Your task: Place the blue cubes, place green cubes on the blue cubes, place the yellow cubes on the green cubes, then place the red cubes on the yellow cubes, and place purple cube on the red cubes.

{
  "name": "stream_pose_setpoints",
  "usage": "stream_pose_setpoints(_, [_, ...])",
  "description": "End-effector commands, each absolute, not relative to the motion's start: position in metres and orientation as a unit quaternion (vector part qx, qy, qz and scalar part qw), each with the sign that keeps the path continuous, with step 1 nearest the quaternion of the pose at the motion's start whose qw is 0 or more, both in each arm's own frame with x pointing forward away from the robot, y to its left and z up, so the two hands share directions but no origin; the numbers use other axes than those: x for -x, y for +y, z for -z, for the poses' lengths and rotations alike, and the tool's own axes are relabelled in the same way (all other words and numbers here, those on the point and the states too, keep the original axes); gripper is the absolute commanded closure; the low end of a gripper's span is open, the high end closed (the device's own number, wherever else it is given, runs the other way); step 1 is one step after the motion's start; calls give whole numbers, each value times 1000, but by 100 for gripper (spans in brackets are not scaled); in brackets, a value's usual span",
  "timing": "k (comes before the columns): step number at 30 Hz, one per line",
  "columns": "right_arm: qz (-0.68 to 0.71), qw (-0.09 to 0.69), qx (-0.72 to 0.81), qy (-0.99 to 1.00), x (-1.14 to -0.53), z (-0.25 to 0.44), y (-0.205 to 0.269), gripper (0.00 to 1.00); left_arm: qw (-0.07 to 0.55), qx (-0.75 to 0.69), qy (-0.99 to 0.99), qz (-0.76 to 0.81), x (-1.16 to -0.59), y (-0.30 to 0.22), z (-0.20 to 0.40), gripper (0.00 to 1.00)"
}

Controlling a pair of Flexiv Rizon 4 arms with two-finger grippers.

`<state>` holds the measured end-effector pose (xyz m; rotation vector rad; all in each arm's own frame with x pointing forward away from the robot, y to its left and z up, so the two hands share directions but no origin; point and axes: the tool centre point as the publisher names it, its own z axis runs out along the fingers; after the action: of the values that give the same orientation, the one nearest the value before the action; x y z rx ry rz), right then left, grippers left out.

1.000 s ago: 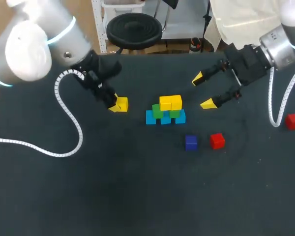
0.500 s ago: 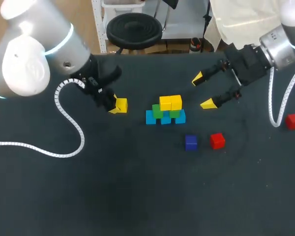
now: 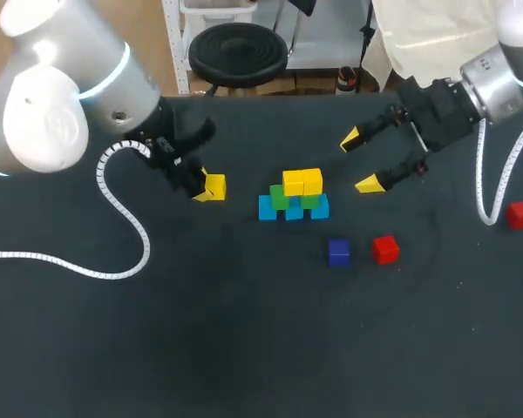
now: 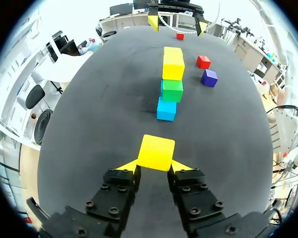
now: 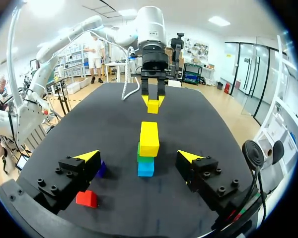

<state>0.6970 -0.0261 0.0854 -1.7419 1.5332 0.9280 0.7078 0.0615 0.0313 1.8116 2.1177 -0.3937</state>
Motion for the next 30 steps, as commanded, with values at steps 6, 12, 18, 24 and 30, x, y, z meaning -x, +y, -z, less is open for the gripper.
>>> stream_pose_setpoints(6, [-352,316,661,582,-697,-85,-26,0,160,-634,740,154,-692,55,-39,100])
stream_pose_setpoints(12, [-352,316,661,582,-697,-85,-26,0,159,-583,793,74,-677,45,-42,100])
stream_pose_setpoints(18, [-352,316,661,582,-697,-85,-26,0,177,-558,809,56,-669,38,-46,100])
stream_pose_setpoints(24, [-352,316,661,582,-697,-85,-26,0,181,-566,802,64,-667,29,-52,100])
stream_pose_setpoints(30, [-352,316,661,582,-697,-85,-26,0,165,-581,791,95,-674,24,-54,100])
